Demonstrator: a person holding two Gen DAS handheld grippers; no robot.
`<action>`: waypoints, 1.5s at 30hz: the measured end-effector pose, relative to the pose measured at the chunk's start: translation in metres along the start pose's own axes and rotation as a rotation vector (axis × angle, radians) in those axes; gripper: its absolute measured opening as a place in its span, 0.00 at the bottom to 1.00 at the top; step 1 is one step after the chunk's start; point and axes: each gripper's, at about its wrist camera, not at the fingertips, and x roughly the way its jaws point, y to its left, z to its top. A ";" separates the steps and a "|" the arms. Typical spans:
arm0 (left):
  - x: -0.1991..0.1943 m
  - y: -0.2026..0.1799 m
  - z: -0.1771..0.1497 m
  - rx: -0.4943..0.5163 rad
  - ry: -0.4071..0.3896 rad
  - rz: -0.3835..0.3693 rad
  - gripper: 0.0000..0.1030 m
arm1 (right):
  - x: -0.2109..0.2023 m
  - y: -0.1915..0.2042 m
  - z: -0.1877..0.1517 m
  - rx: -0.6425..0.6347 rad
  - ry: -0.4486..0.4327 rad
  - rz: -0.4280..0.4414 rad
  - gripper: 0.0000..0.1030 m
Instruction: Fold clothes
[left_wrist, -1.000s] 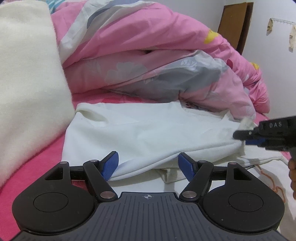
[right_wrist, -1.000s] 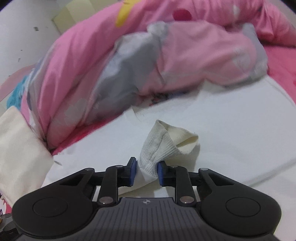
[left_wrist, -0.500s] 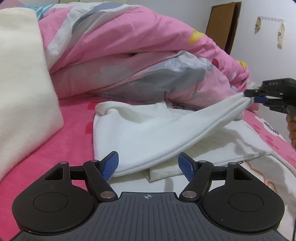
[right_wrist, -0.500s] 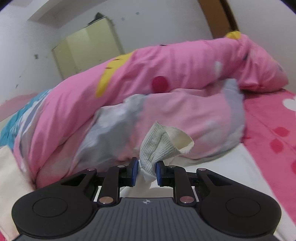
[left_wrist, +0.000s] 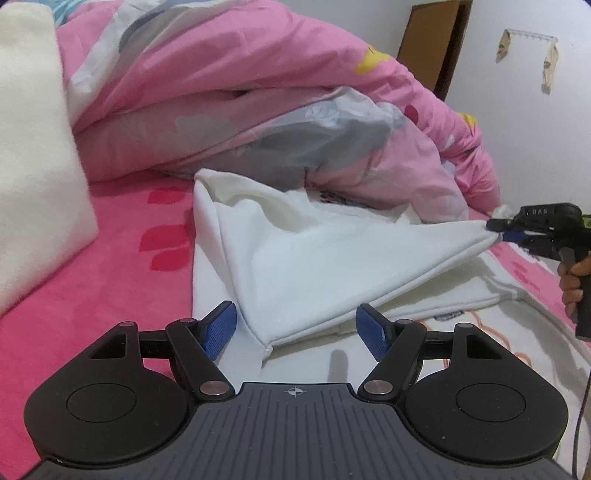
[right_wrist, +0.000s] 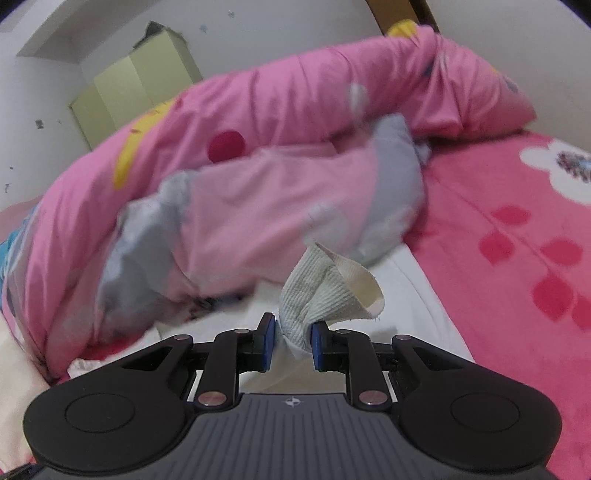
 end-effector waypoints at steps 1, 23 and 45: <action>0.001 -0.001 -0.001 0.004 0.003 0.002 0.70 | 0.001 -0.005 -0.004 0.009 0.012 -0.002 0.21; 0.006 -0.004 -0.004 0.029 0.024 0.013 0.72 | -0.006 -0.070 -0.028 0.306 0.139 0.065 0.09; 0.008 -0.004 -0.004 0.032 0.031 0.016 0.72 | -0.032 -0.095 -0.016 0.371 0.089 0.020 0.15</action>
